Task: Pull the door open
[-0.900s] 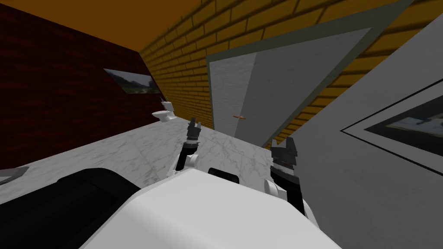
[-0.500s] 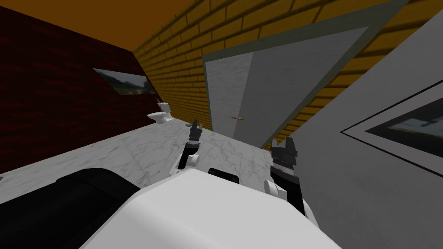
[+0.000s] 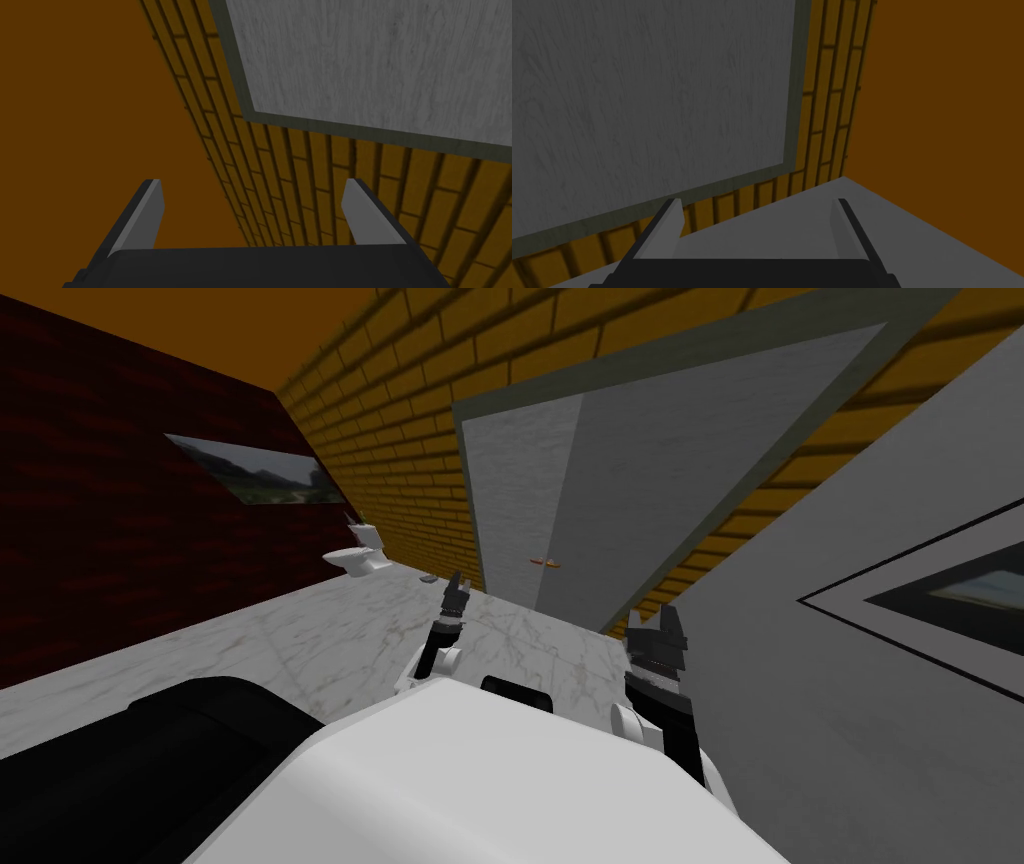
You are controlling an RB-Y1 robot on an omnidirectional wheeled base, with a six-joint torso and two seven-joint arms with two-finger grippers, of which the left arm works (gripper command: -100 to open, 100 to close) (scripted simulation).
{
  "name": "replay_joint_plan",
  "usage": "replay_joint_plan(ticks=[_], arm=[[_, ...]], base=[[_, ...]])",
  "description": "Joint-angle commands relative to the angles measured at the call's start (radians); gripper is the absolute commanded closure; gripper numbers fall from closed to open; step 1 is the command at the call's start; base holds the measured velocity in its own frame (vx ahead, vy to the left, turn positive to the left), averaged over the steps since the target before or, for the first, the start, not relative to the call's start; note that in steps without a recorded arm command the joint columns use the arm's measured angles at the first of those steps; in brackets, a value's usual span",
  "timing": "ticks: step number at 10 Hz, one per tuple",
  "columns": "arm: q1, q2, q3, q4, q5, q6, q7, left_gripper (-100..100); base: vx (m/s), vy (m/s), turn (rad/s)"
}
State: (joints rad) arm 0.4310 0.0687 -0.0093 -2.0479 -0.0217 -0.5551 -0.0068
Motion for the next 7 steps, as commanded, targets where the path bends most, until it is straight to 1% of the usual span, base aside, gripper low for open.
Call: replay_joint_plan(ticks=[1,5,6,7], arm=[[-0.011,0.007,0.0,0.034,0.004,-0.009,0.005,-100],[-0.025,0.025,0.0,0.106,0.014,-0.029,0.021,-100],[-0.032,0.035,-0.001,0.144,0.019,-0.04,0.029,-100],[-0.036,0.04,-0.001,0.163,0.022,-0.045,0.033,-100]], base=[[0.101,-0.046,-0.029],[0.094,-0.038,-0.043],[0.134,-0.051,-0.088],[0.139,-0.059,-0.06]])
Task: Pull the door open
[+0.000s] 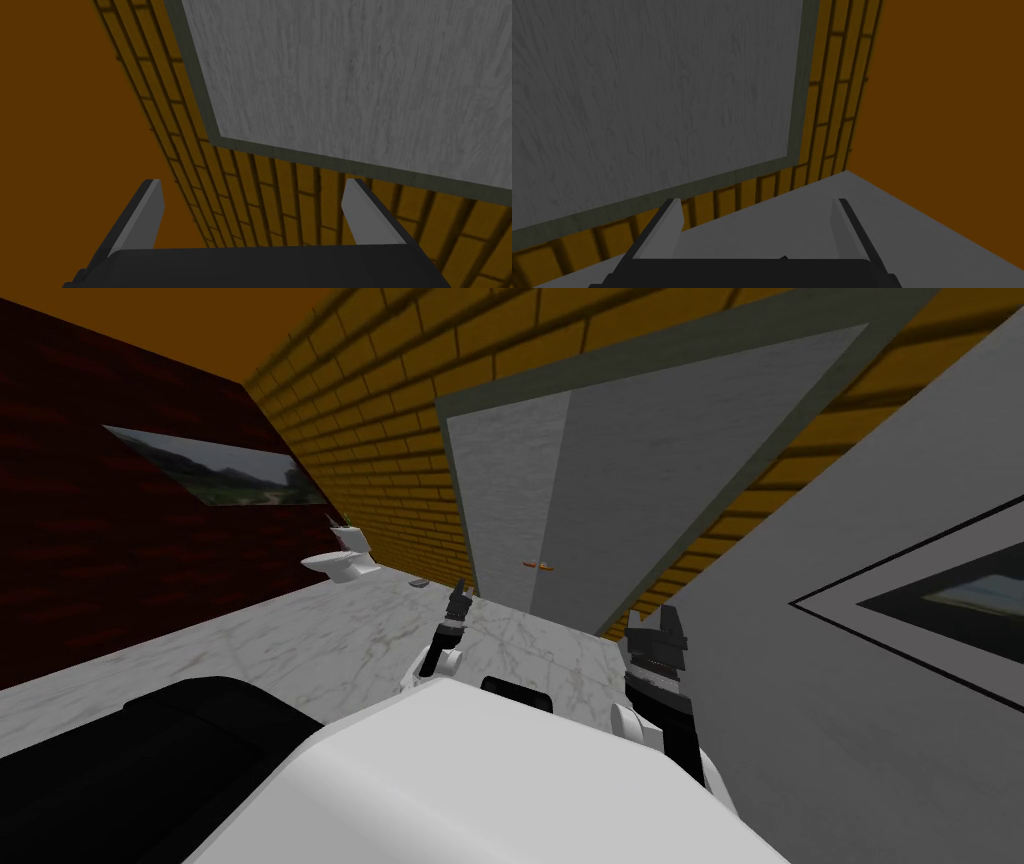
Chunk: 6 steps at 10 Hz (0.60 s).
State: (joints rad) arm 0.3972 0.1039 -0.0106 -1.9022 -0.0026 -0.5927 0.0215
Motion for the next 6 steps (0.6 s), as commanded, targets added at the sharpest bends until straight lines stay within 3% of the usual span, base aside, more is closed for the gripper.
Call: replay_joint_plan(ticks=[1,6], arm=[[-0.007,0.01,0.001,0.038,0.006,-0.013,0.009,-100],[-0.028,0.035,0.0,0.144,0.02,-0.043,0.032,-100]], base=[[0.125,-0.034,-0.033],[0.107,-0.05,-0.05]])
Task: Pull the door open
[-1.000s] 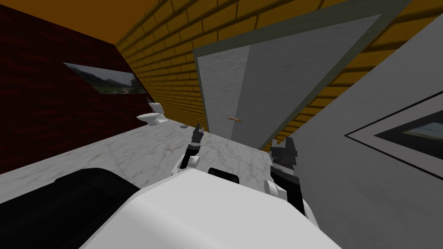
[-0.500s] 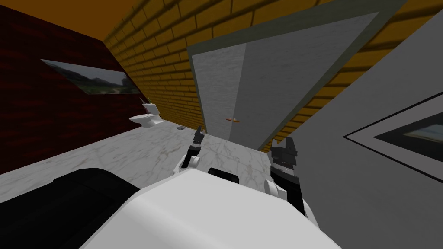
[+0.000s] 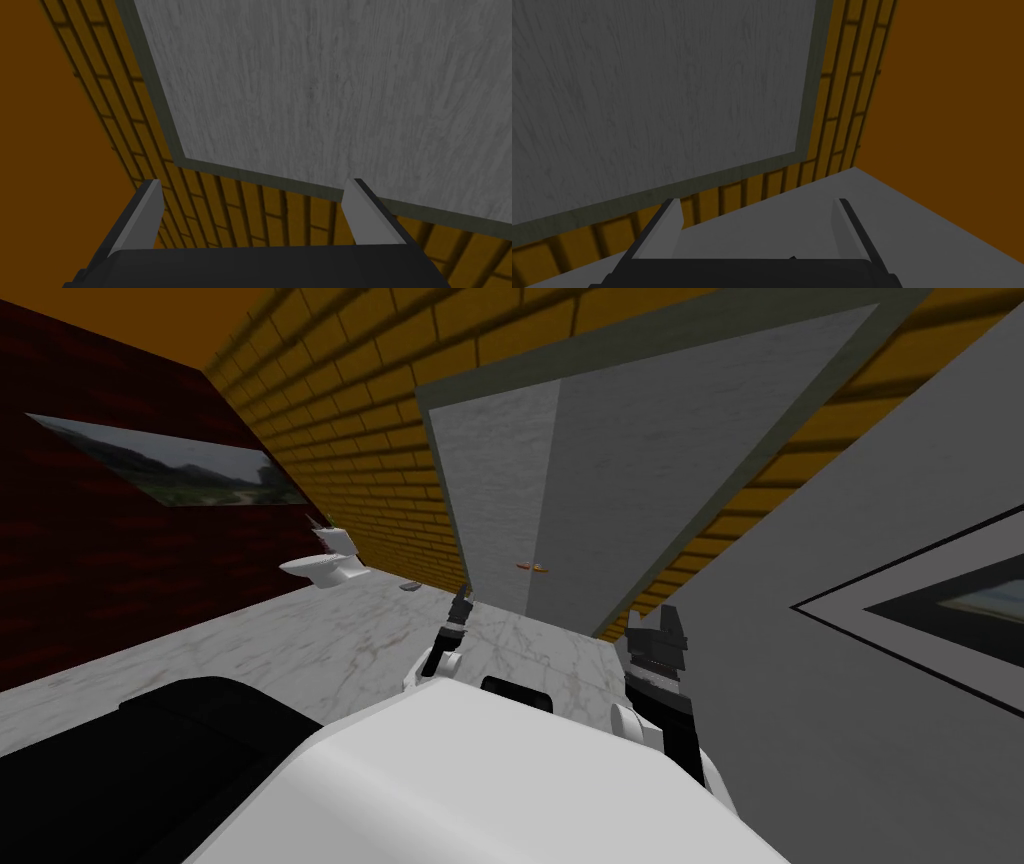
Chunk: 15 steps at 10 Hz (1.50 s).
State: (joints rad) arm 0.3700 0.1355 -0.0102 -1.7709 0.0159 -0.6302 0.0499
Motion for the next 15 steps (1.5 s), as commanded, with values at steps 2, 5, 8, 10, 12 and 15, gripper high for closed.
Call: replay_joint_plan(ticks=[2,5,8,10,12,15], arm=[[-0.009,0.014,-0.001,0.057,0.008,-0.018,0.013,-100],[-0.023,0.03,-0.001,0.124,0.018,-0.036,0.028,-100],[-0.036,0.046,-0.001,0.192,0.027,-0.055,0.042,-100],[-0.046,0.056,-0.001,0.238,0.034,-0.068,0.052,-100],[-0.055,0.067,-0.002,0.284,0.04,-0.081,0.062,-100],[-0.068,0.082,-0.002,0.352,0.05,-0.1,0.077,-100]], base=[[0.104,-0.049,-0.059],[0.114,-0.04,-0.048],[0.101,-0.038,-0.056],[0.11,-0.05,-0.054],[0.112,-0.045,-0.056],[0.108,-0.037,-0.053]])
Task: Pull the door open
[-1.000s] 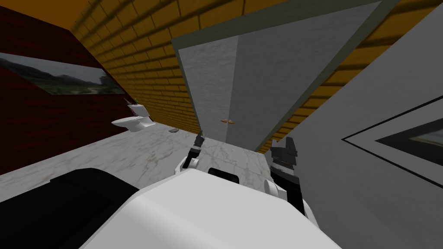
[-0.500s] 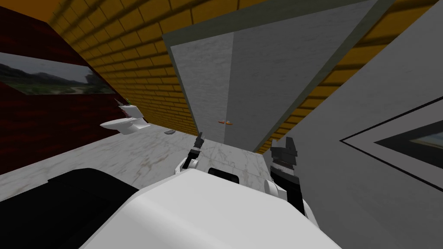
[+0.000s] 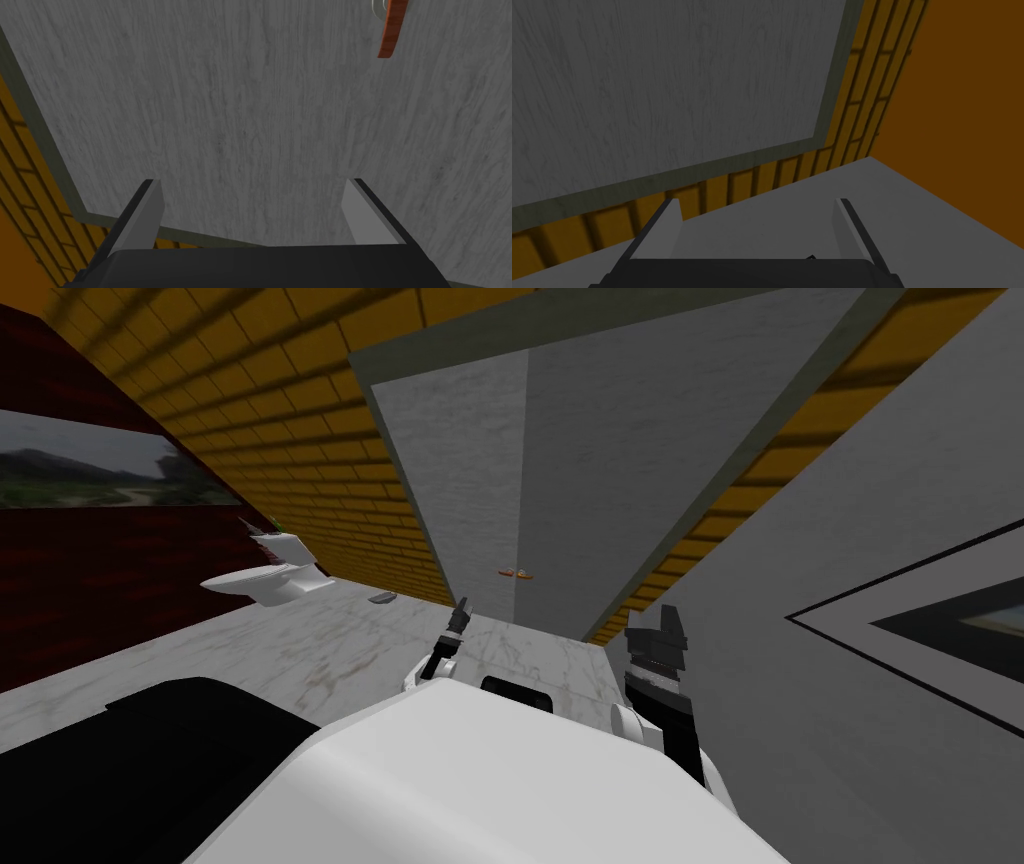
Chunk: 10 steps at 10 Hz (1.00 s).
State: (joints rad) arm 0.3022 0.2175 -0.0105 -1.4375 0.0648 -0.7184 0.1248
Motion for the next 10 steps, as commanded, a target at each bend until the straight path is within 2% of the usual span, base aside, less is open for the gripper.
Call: replay_joint_plan(ticks=[1,10], arm=[[-0.005,0.006,-0.002,0.042,0.004,-0.018,0.007,-100],[-0.044,0.049,-0.003,0.237,0.032,-0.072,0.049,-100]], base=[[0.11,-0.046,-0.053],[0.108,-0.034,-0.053]])
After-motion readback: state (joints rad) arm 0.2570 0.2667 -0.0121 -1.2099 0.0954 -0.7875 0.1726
